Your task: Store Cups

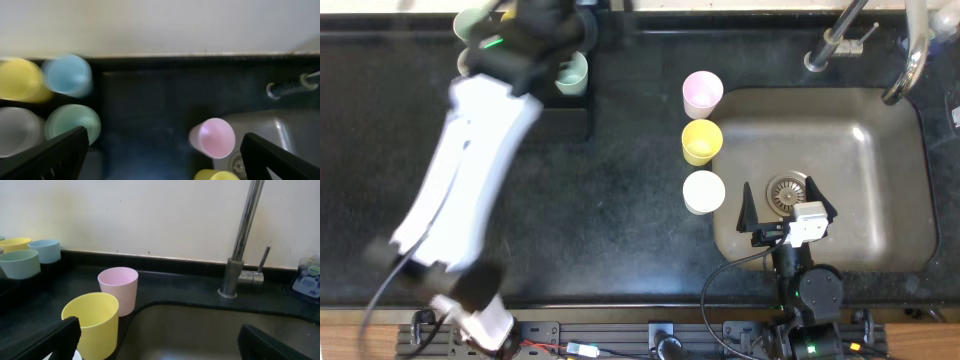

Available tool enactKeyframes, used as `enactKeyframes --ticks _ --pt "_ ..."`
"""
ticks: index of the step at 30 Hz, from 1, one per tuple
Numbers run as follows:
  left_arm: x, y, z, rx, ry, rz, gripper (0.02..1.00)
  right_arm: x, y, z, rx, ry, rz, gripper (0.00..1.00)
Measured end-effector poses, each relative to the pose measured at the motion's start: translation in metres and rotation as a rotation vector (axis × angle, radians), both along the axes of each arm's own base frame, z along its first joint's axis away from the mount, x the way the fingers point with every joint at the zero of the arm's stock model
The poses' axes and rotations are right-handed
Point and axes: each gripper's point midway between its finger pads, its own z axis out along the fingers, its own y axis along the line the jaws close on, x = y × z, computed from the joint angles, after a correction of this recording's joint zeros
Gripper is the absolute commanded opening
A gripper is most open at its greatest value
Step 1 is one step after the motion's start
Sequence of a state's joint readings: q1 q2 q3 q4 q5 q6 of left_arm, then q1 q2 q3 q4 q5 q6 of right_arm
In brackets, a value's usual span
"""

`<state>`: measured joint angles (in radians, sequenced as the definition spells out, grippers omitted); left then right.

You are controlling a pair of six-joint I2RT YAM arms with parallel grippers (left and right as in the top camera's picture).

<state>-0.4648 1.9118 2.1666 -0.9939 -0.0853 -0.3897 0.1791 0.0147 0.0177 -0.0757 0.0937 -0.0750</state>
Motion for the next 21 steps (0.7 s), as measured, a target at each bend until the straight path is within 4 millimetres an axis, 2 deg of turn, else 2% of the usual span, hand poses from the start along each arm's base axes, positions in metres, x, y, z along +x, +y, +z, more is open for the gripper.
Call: enactKeyframes --ticks 3,5,10,13,16,21 --pt "0.002 -0.041 -0.046 0.012 0.131 0.021 1.0 0.0 0.0 0.0 0.0 0.0 0.0 0.996" --pt "0.004 -0.062 -0.073 0.017 0.191 0.033 1.0 0.0 0.0 0.0 0.0 0.0 0.0 0.998" --pt "0.013 -0.098 -0.129 0.024 0.271 0.061 1.0 0.0 0.0 0.0 0.0 0.0 0.0 0.998" --pt "0.016 -0.104 -0.154 0.029 0.305 0.085 1.0 0.0 0.0 0.0 0.0 0.0 0.0 0.998" --pt "0.019 -0.104 -0.17 0.04 0.329 0.104 1.0 0.0 0.0 0.0 0.0 0.0 0.0 0.998" --pt "0.018 -0.103 -0.176 0.041 0.344 0.116 1.0 0.0 0.0 0.0 0.0 0.0 0.0 0.998"
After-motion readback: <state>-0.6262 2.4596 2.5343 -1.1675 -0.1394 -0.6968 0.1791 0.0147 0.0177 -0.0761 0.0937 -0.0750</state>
